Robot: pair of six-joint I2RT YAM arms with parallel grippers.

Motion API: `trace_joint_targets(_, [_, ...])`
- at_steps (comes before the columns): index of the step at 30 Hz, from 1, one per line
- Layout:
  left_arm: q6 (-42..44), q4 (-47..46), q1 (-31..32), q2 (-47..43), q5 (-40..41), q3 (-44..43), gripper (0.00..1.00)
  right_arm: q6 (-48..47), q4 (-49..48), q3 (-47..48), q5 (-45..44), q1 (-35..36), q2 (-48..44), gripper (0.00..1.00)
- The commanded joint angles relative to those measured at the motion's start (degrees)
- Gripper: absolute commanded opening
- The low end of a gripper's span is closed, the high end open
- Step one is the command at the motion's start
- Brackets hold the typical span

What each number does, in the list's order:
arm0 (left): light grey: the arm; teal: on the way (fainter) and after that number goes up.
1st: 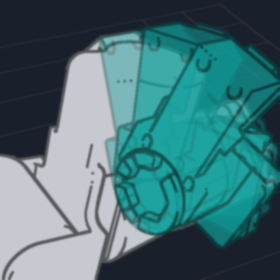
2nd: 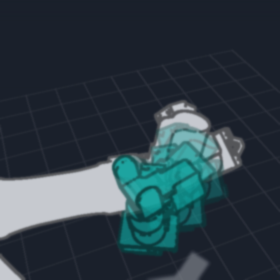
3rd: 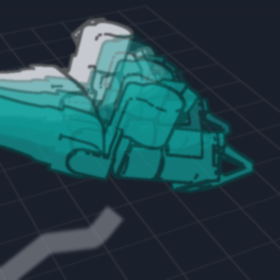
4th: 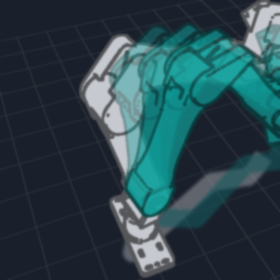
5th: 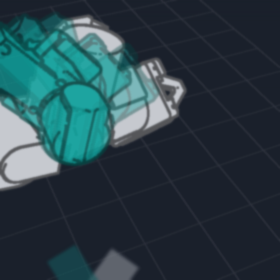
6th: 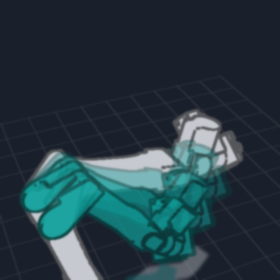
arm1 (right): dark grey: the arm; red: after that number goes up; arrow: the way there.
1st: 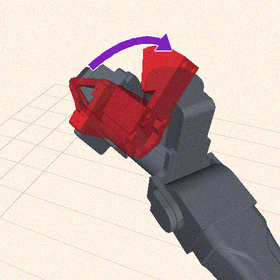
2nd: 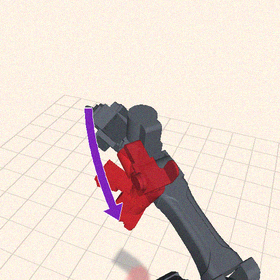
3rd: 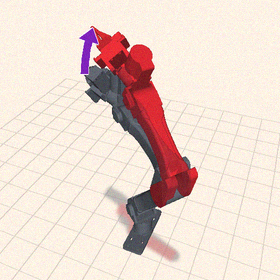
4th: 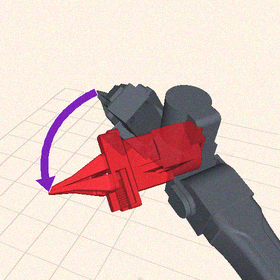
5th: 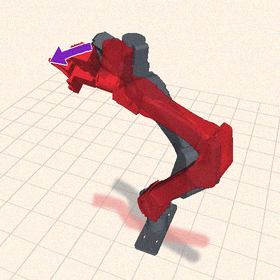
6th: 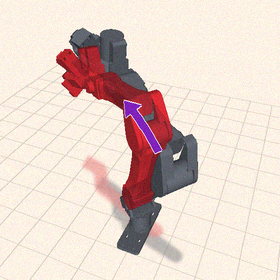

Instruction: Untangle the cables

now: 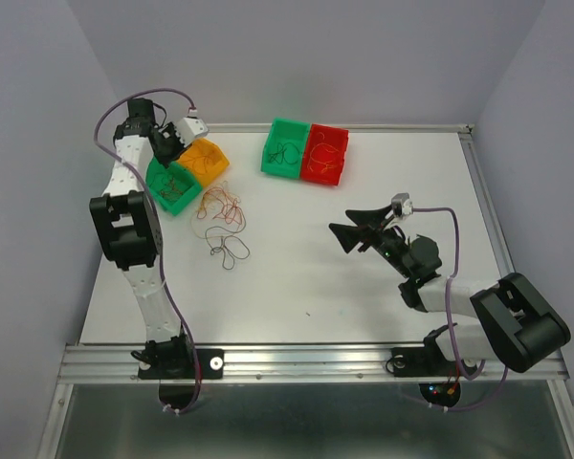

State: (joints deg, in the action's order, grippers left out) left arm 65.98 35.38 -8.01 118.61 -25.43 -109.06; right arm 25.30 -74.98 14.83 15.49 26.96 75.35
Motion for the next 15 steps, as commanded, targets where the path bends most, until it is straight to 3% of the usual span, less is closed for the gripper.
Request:
trace_joint_targets(1, [-0.06,5.66,-0.25,1.89,-0.41,-6.5,0.0,0.01,-18.62,0.11,0.33,-0.33,-0.56,0.79])
trace_joint_targets(6, [-0.58,9.01,0.1,6.28,-0.5,-12.75,0.0,0.01,-18.62,0.2,0.34,-0.33,-0.29,0.79])
trace_joint_targets(15, [-3.04,5.14,3.7,10.41,2.57,-15.57,0.0,0.1,-18.71,0.64,0.69,-0.24,0.76,0.79])
